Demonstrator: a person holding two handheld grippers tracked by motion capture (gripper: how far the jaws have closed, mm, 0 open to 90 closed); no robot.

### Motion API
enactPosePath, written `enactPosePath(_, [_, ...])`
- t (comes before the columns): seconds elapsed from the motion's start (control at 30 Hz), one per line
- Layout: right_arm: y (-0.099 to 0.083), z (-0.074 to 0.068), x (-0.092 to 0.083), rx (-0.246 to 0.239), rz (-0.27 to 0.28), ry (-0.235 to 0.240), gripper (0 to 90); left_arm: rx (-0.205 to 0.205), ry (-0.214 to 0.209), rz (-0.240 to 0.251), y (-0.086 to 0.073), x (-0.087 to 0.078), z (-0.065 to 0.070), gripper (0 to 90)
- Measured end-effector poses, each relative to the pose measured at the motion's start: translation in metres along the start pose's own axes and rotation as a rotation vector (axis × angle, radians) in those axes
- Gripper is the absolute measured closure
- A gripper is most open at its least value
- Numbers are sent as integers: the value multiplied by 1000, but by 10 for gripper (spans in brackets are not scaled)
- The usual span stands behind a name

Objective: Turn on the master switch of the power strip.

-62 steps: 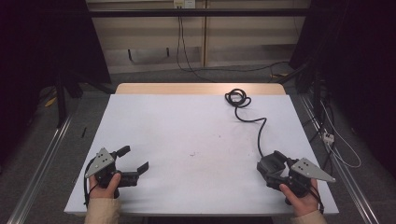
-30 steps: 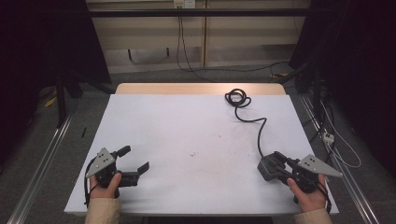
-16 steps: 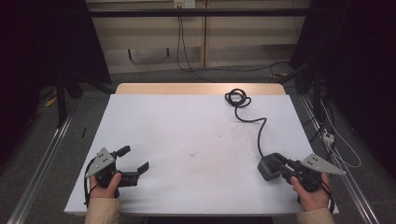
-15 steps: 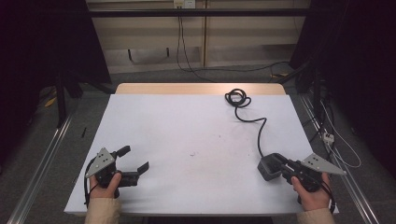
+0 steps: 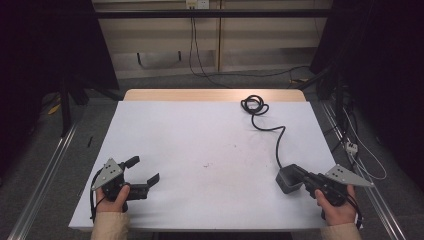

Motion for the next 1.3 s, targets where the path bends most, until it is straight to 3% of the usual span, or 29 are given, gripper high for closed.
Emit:
enactPosePath(0.7, [-1,-2,-5,-22,-19,42,900,2,0,1,0,0,0,21])
enactPosePath(1.3, [-4,-2,-8,-31,-22,42,900,3,4,2,1,0,0,21])
Point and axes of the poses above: each handheld gripper's, and its own axes: x roughly forward along the jaws, y roughly out of its top, z roughly to its right, the point moved 8 cm from there along x, roughly forward along the jaws, and after that the axes turned 8 degrees about z, right-handed, at the moved point
